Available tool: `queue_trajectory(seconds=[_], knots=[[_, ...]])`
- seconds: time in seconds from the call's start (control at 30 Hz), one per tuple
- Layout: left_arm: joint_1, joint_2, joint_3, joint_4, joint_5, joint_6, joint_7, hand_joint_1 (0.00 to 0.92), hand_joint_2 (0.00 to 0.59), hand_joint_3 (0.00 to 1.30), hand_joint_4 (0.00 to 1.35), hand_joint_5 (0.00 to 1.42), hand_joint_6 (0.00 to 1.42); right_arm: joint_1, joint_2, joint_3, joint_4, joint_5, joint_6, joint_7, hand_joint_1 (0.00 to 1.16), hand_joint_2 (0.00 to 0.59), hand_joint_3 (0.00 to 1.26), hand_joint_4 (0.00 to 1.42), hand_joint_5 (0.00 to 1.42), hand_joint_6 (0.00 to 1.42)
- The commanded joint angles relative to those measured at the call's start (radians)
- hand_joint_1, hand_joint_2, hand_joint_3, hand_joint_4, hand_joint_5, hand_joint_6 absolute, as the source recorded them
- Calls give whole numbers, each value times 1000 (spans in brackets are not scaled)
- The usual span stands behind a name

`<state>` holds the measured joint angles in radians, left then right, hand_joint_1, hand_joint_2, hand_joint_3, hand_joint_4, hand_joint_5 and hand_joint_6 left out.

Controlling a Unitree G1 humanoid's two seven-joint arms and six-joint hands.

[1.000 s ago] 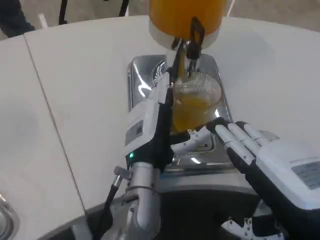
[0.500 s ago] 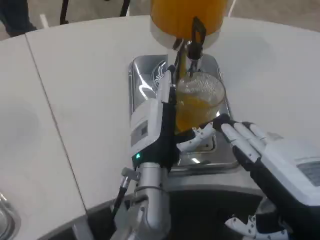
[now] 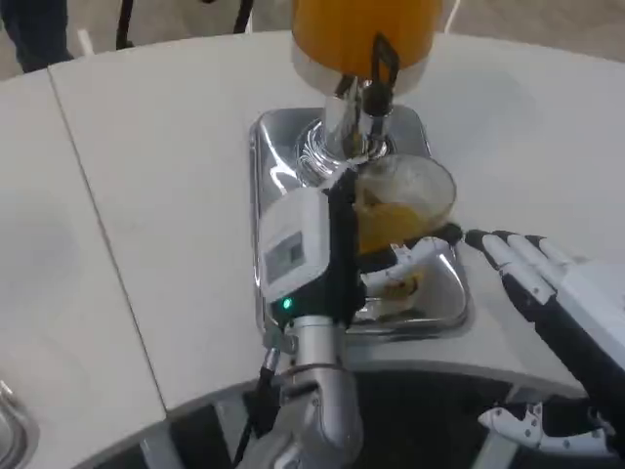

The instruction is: Grasp the cup under the faucet to collect the drink, then remove the cup.

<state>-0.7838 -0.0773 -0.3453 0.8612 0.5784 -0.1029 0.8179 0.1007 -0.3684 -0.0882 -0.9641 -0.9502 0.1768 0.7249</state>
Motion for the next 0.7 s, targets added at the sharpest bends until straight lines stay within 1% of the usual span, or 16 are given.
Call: queue_trajectory(seconds=[0.03, 0.07, 0.13, 0.3, 0.4, 0.5, 0.7], knots=[[-6, -139, 9, 67, -39, -23, 79, 556, 35, 946, 1142, 1357, 1424, -4, -2, 13, 8, -6, -5, -1, 656, 320, 0, 0, 0, 80], [-7, -137, 8, 75, -45, -33, 89, 562, 38, 1002, 1146, 1381, 1424, -8, 2, 16, 16, -3, -1, -6, 656, 322, 0, 0, 0, 80], [-4, -127, 6, 81, -50, -61, 103, 570, 30, 1055, 1119, 1394, 1424, -19, 9, 23, 35, -1, 5, -15, 655, 324, 0, 0, 0, 80], [-2, -103, 2, 84, -54, -99, 104, 598, 30, 1123, 1106, 1419, 1424, -23, 12, 31, 52, 14, -3, -32, 655, 328, 0, 0, 0, 80], [4, -83, 0, 66, -54, -113, 99, 605, 25, 1135, 1094, 1420, 1424, -23, 15, 40, 60, 20, -5, -42, 655, 330, 0, 0, 0, 80], [13, -61, -6, 42, -47, -120, 100, 608, 25, 1140, 1082, 1419, 1424, -19, 24, 51, 66, 23, -11, -68, 658, 332, 0, 0, 0, 80], [41, -16, -4, -17, -32, -112, 100, 612, 16, 1149, 1069, 1405, 1424, -15, 37, 71, 76, 39, -9, -100, 662, 335, 0, 0, 0, 80]])
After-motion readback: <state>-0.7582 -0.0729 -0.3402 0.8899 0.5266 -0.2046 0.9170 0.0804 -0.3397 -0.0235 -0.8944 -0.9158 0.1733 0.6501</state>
